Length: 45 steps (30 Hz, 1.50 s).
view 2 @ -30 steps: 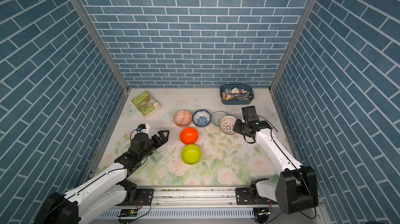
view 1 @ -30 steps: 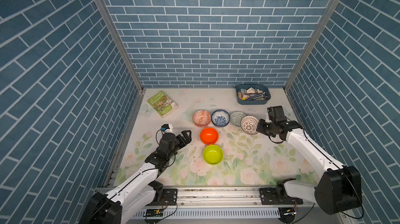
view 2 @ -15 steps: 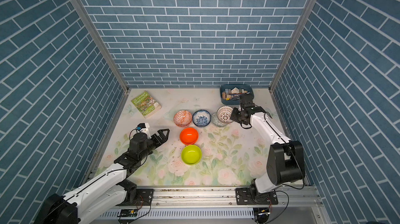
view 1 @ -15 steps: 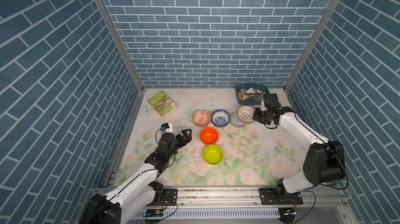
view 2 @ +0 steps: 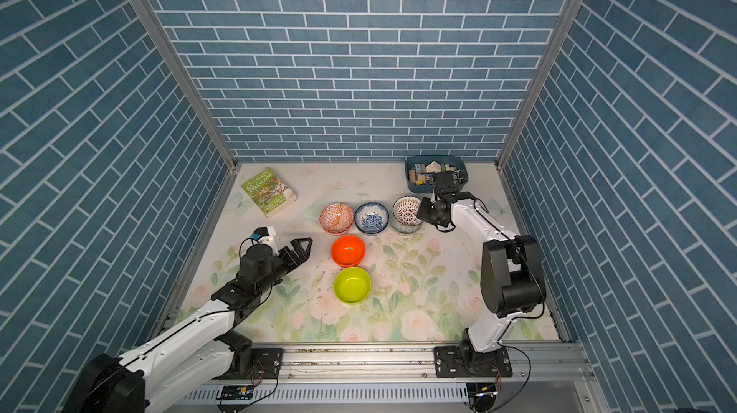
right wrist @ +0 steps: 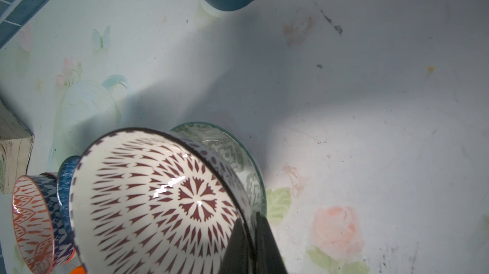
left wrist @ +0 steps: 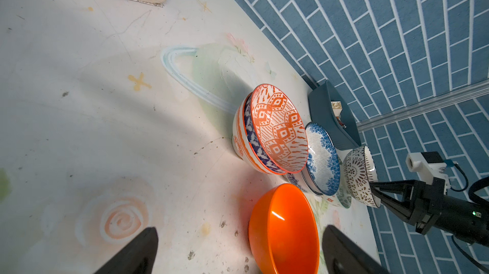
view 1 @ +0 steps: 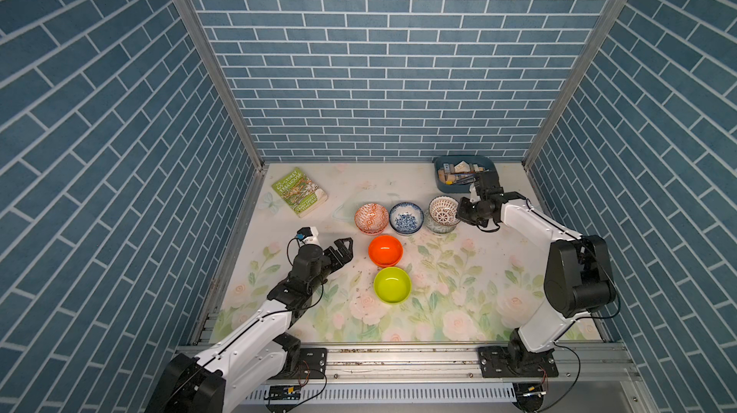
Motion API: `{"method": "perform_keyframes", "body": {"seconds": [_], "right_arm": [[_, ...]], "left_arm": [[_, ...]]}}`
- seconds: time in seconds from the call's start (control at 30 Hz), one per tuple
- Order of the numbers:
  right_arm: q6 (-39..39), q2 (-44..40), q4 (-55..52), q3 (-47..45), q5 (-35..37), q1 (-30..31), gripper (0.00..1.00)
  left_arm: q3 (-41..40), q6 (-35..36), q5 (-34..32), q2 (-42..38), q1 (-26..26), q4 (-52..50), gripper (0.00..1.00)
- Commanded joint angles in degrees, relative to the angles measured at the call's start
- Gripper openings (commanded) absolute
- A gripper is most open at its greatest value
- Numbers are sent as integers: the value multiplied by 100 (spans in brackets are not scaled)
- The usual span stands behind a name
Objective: Stack the bowls
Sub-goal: Place the bowl on the bowl.
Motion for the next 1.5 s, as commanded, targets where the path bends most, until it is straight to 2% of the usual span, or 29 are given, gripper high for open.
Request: {"method": "perform_keyframes", "body": {"seconds": [0.0, 0.63, 1.47], "right_arm": [[-38, 47, 240, 284, 21, 96, 0], [78, 121, 156, 110, 331, 262, 0], [171, 210, 337, -143, 363, 352, 0]], "left_arm": [[47, 95, -73, -1, -7, 78, 100], [23, 116, -73, -30, -4, 109, 100], [25, 123, -73, -14, -5, 118, 100]]}}
